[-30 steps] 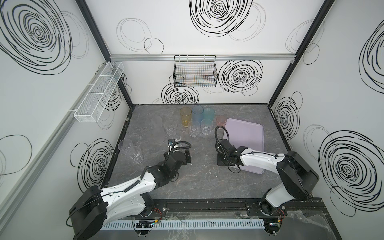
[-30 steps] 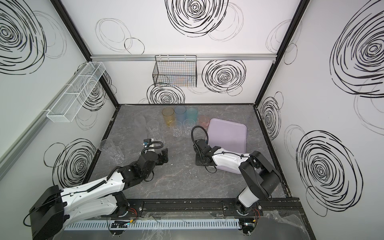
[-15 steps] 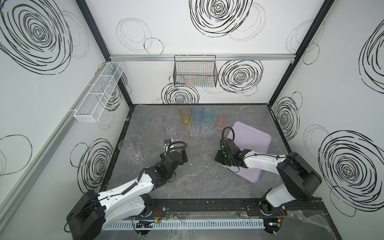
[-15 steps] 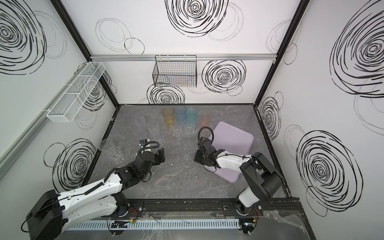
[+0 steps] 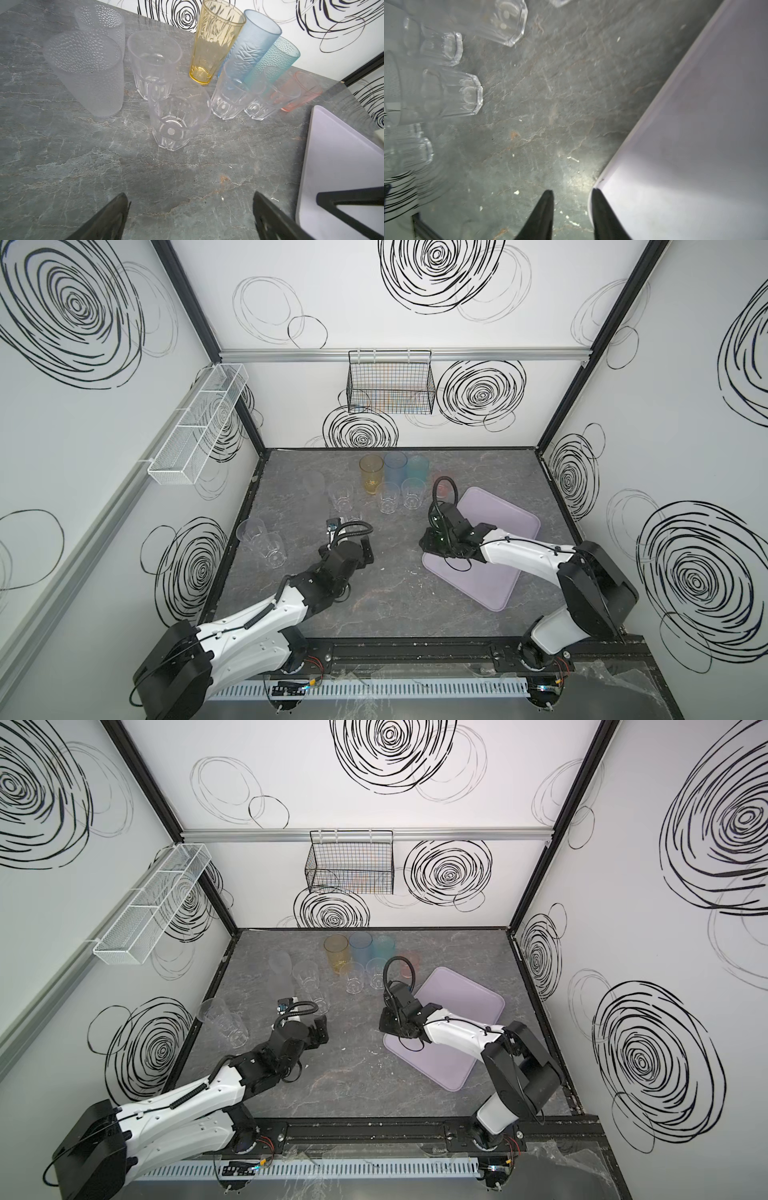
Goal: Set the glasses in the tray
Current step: 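Drag the lavender tray toward the robot with the right gripper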
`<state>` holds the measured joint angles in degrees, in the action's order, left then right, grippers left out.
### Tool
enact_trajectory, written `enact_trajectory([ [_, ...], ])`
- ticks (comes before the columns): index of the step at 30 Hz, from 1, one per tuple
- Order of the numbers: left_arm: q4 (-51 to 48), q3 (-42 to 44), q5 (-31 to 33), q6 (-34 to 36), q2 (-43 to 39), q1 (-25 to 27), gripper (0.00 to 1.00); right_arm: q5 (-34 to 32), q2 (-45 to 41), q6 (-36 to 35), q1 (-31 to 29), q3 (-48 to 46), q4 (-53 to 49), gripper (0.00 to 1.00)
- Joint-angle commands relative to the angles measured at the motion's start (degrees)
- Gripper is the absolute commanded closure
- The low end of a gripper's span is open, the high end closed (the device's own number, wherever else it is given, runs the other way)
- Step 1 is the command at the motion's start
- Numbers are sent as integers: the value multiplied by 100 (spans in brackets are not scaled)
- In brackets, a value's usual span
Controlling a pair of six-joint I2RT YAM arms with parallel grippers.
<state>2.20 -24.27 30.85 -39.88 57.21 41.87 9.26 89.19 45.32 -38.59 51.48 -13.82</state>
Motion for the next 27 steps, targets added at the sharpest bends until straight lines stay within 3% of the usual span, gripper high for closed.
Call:
enact_trajectory([
  [1,5,-20,14,46,-17,-13,4,-505,-171,-1377,-38,65,-1350,52],
  [7,308,308,-10,12,-271,53,4,-934,-408,-1720,-445,-364,-1914,40],
  [14,339,291,77,41,-259,165,4,-1174,-16,-1691,-891,-504,-1846,38],
  [20,313,259,44,-73,-151,216,4,-1206,418,-1436,-930,-426,-1500,51],
  [27,195,218,164,-157,-175,268,4,-504,308,-827,-888,-523,-661,72],
])
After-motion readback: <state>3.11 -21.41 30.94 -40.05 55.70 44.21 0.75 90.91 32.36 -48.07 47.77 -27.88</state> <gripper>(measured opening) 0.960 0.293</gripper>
